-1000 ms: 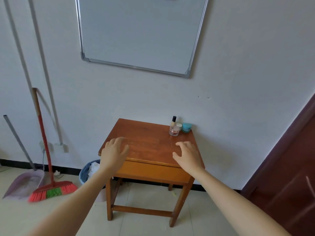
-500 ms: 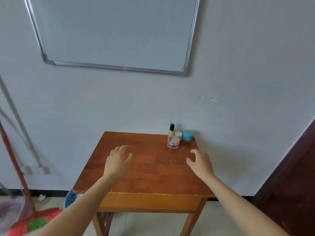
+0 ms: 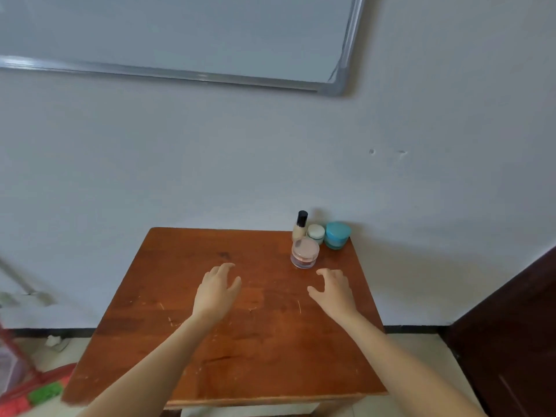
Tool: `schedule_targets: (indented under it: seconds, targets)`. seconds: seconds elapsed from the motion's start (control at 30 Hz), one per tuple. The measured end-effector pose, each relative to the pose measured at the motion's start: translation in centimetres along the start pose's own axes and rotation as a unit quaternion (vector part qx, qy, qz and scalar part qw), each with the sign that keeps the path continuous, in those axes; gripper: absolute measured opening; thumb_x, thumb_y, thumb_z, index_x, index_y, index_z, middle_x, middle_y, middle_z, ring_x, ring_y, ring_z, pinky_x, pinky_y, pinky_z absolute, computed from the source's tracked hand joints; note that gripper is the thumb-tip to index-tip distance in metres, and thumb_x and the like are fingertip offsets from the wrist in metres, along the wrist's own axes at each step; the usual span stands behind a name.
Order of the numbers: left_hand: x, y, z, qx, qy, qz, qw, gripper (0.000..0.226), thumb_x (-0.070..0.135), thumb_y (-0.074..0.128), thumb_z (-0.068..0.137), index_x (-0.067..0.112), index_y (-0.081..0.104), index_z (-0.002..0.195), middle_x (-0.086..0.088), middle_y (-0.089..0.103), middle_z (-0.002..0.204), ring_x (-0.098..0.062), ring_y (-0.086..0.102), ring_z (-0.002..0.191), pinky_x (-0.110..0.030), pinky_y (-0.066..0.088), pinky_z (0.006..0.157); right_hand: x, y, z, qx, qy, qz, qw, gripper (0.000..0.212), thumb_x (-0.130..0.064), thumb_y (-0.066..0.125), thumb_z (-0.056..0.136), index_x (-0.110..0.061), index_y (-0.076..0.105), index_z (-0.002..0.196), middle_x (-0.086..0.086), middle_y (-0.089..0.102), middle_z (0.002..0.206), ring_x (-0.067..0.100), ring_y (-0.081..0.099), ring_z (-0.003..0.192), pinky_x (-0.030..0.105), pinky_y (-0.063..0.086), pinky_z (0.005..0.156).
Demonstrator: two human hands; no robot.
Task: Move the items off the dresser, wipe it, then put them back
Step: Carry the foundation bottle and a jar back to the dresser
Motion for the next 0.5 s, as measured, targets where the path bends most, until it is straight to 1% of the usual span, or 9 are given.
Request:
schedule_targets:
  seconds: [0.1,0.2,0.33,0.5]
  targets:
    - [0.0,1.0,3.7,-0.027,0.022,0.007,0.999,0.041,0.027,0.044,0.094,0.016,0.042,0.134,-0.005,0.050,0.132,-0.021,0.045,0.121,-0.035,0.042,0.097,-0.5,1.3,1.7,-0.004,0.027,0.002,1.000,0.048,-0.039,0.056,0.087,-0.019,0.043,0.128,0.006,0.042,0.128,0.021,0.041,0.119,0.031,0.040,0.094]
    - [0.6,1.8,7.6,-0.051,0.038,-0.005,0.998,0.041,0.027,0.045,0.094,0.016,0.043,0.133,-0.005,0.052,0.130,-0.021,0.047,0.118,-0.034,0.044,0.095,-1.1,1.9,3.6,-0.006,0.052,0.004,0.999,0.050,-0.040,0.057,0.086,-0.020,0.040,0.128,0.006,0.042,0.128,0.021,0.041,0.119,0.030,0.041,0.094]
    - [2.2,3.5,12.3,-0.073,0.055,-0.031,0.995,0.041,0.027,0.047,0.093,0.015,0.043,0.133,-0.005,0.052,0.129,-0.020,0.049,0.118,-0.034,0.045,0.094,-1.2,1.6,6.0,0.014,0.076,0.010,0.997,0.052,-0.038,0.059,0.085,-0.019,0.040,0.129,0.005,0.041,0.129,0.019,0.040,0.121,0.028,0.041,0.095]
    - [3.1,8.6,13.7,-0.142,0.046,-0.051,0.987,0.040,0.025,0.049,0.092,0.015,0.045,0.130,-0.006,0.055,0.126,-0.022,0.051,0.114,-0.034,0.046,0.091,0.3,3.0,7.0,0.015,0.119,0.042,0.992,0.062,-0.041,0.062,0.082,-0.020,0.034,0.134,0.004,0.034,0.137,0.018,0.036,0.127,0.027,0.038,0.101]
Point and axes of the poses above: each hand's wrist, its own z-axis towards the middle knuckle, its own y-axis out of the palm, x = y × z, the point moved 6 cm from there along z, towards the middle knuckle
